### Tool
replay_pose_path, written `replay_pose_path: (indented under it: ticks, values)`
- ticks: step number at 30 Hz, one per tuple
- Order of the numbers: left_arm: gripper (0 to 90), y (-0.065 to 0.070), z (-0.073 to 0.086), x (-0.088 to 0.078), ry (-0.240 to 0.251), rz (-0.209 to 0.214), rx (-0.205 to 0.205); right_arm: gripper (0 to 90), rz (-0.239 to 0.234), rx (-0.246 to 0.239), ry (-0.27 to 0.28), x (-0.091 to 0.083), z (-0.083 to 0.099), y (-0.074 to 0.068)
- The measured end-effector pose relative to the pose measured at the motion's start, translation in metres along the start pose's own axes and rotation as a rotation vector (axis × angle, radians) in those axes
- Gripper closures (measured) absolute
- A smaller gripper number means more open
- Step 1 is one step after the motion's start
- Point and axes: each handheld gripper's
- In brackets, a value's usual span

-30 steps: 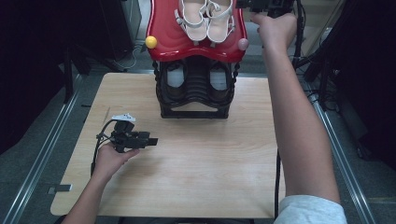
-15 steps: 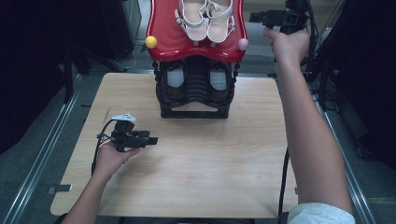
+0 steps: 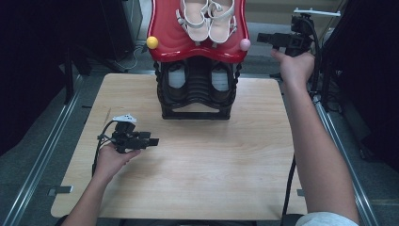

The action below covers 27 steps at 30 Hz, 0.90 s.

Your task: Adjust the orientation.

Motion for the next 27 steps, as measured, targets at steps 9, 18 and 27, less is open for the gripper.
replay_pose_path:
  ticks: [9,18,27]
  values:
    - [39.6,0.0,0.0,0.001,0.009,-0.015,-0.008,44.9,-0.006,-0.032,-0.004,-0.007,0.036,0.008]
    - [39.6,0.0,0.0,0.001,0.006,-0.018,-0.007,44.4,-0.046,0.007,-0.012,-0.015,0.072,0.017]
    - [39.5,0.001,0.0,0.004,-0.007,-0.013,-0.005,43.9,-0.092,-0.04,-0.086,-0.009,0.11,0.015]
Point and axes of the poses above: each handheld gripper's, and its own axes: x roughly forward along the jaws, z roughly out of its underside, y roughly to its right, and after that the axes turned 1 degree about x, right-handed
